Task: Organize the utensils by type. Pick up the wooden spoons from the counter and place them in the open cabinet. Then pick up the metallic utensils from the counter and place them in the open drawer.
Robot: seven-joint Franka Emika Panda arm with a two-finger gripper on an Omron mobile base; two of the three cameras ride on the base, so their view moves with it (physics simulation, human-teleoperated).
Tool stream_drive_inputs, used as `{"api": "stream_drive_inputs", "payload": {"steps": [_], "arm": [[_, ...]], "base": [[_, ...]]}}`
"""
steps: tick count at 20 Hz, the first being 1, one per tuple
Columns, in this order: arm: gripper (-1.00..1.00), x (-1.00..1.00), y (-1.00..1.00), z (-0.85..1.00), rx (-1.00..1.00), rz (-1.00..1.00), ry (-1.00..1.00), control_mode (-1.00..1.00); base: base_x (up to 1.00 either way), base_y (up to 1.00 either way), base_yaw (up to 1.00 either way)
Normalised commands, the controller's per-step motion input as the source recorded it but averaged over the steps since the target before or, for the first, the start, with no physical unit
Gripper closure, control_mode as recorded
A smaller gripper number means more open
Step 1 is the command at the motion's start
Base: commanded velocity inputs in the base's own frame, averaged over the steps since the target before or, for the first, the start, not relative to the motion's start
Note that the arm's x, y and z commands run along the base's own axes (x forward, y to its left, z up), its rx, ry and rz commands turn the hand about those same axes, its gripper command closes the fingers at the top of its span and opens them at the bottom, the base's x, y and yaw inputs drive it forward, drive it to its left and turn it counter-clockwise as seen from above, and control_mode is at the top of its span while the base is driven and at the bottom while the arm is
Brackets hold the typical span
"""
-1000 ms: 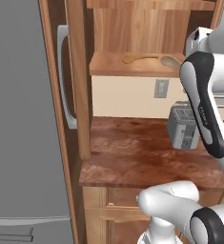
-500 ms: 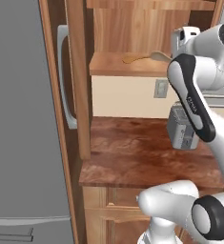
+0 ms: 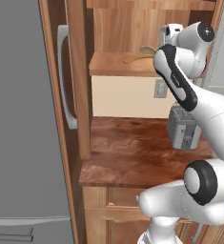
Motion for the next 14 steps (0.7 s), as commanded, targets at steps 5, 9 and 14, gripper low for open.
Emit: {"api": "stream_drive_inputs", "payload": {"steps": [5, 9, 14], "arm": [[1.00, 0.76, -0.07, 0.00, -0.06, 0.00, 0.03, -1.00], [1.00, 0.61, -0.10, 0.00, -0.07, 0.00, 0.00, -1.00], [1.00, 0.45, -0.14, -0.13, -0.08, 0.00, 0.00, -1.00]], "base": [[0.00, 0.00, 0.00], [0.00, 0.00, 0.00], [0.00, 0.00, 0.00]]}}
